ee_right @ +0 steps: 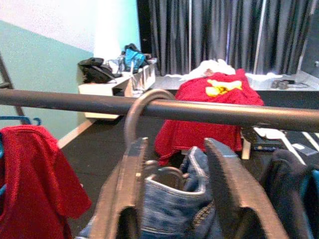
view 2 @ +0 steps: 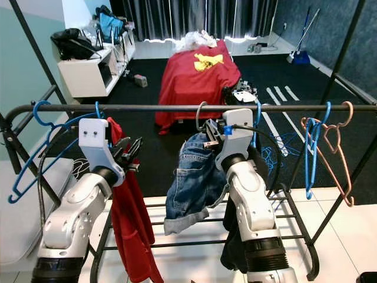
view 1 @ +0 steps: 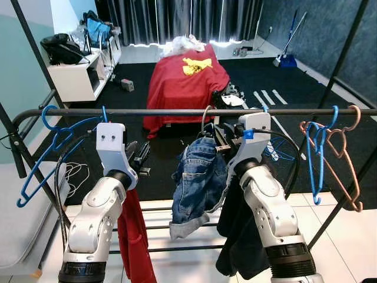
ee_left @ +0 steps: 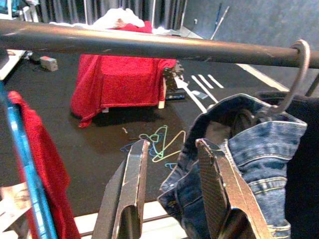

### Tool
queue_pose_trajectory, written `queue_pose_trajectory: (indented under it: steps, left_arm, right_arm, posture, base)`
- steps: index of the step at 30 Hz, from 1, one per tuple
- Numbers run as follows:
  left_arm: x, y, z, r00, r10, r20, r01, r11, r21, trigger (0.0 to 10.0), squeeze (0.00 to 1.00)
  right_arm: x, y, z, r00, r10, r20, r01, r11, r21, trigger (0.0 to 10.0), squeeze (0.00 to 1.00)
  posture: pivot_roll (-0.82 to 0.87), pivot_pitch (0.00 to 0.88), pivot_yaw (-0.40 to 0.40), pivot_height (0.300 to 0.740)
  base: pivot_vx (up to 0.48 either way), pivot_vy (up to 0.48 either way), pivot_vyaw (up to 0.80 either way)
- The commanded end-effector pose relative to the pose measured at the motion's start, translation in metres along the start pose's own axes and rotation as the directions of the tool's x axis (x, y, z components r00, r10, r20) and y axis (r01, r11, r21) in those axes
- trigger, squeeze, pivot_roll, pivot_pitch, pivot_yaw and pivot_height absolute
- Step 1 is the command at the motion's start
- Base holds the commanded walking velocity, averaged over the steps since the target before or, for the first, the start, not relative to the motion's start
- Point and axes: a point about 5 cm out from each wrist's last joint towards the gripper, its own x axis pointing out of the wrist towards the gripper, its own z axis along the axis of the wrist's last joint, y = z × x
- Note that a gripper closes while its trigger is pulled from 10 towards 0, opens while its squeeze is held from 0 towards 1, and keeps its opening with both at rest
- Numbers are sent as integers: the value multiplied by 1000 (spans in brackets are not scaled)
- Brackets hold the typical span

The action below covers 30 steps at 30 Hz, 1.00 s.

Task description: Hang hanger

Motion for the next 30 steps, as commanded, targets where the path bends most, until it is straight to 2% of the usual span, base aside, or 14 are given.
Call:
queue_pose_trajectory:
  steps: [1, 6, 7, 9, 10, 16, 24, 28, 30]
  left_arm:
    - [-1, 1, 0, 1000, -2, -2, 2, 1000, 7, 10000, 0]
    - [0, 2, 0, 1000, -7, -3, 7, 1000, 10, 10000, 0]
    - [0, 1, 0, 1000, -8, -3, 8, 1000, 11, 10000, 0]
    - [0, 1, 0, 1000, -9, -4, 9, 1000, 11, 10000, 0]
    - [0, 1, 0, 1000, -10, -4, 10, 1000, 11, 10000, 0]
    - [-3, -1, 0, 1000, -15, -4, 15, 1000, 10, 10000, 0]
    - [-6, -3, -3, 999, -31, -15, 31, 999, 4, 10000, 0]
    - [-4, -3, -2, 999, -39, -12, 39, 999, 5, 10000, 0]
    - [-4, -3, 1, 999, -45, -8, 45, 999, 12, 10000, 0]
  right_arm:
    - [-1, 1, -1, 1000, -1, -8, 1, 1000, 15, 10000, 1000]
    - [3, 1, -5, 999, -12, -44, 10, 999, -53, 10000, 988]
    - [4, 4, -6, 999, -5, -52, 2, 998, -57, 10000, 231]
    - [5, 5, -7, 998, 0, -57, -3, 998, -55, 10000, 231]
    - [6, 6, -7, 998, 4, -60, -7, 999, -52, 10000, 0]
    - [9, 26, -16, 987, 93, -129, -105, 991, -86, 10000, 0]
    - [2, 33, -24, 983, 103, -152, -121, 986, -111, 10000, 0]
    - [11, 34, -22, 986, 103, -134, -121, 983, -137, 10000, 0]
    - [24, 35, -19, 986, 108, -128, -127, 981, -149, 10000, 0]
  posture:
    - [-29, 17, 1, 740]
    - [-25, 19, 3, 740]
    - [-25, 18, 4, 740]
    - [-25, 18, 4, 740]
    - [-25, 18, 4, 740]
    - [-17, 9, -3, 740]
    - [-16, 4, 5, 740]
    - [-14, 4, 10, 740]
    - [-4, 8, 11, 740]
  base:
    - [0, 0, 0]
    - [0, 0, 0]
    - [0, 0, 0]
    - [0, 0, 0]
    - [0, 0, 0]
    - [0, 0, 0]
    - [0, 0, 0]
    - [0, 0, 0]
    - [0, 0, 0]
